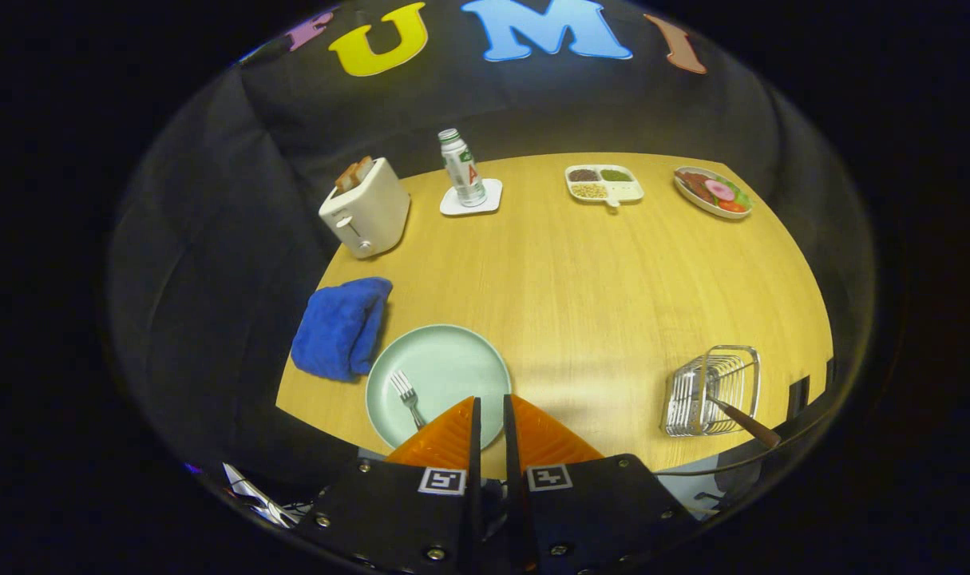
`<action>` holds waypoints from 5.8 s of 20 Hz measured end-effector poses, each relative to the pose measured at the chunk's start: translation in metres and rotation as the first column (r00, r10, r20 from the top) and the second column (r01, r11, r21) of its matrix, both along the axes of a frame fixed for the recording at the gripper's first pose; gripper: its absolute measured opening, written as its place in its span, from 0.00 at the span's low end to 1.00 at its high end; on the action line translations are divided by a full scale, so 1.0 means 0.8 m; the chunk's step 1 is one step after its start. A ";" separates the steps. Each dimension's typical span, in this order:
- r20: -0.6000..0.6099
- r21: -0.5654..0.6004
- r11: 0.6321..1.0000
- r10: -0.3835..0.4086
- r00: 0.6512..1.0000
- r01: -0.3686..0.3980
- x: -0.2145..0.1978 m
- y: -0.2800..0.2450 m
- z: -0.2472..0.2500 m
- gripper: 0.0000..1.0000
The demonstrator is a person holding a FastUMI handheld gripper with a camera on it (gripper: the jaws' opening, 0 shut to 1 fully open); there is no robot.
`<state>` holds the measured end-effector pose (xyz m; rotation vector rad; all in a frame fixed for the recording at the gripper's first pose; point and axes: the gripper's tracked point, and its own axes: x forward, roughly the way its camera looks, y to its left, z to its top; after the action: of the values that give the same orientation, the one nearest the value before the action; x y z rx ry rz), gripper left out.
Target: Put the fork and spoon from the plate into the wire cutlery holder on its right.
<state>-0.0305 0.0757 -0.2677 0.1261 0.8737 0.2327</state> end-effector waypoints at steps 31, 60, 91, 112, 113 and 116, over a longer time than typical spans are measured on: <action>-0.260 -0.163 0.887 0.383 0.886 -0.431 -0.030 0.111 -0.186 0.05; -0.103 0.127 0.991 -0.026 0.994 0.039 0.033 -0.010 -0.080 0.05; -0.151 0.235 0.823 -0.494 0.856 0.517 -0.088 -0.252 -0.055 0.05; -0.214 0.146 0.833 -0.501 0.839 0.534 -0.098 -0.255 -0.071 0.07; -0.222 0.148 0.831 -0.500 0.837 0.536 -0.099 -0.254 -0.071 0.07; -0.237 0.154 0.827 -0.501 0.833 0.541 -0.097 -0.250 -0.069 0.09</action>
<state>-0.1078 -0.1247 -0.3229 0.5939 0.9651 -0.2094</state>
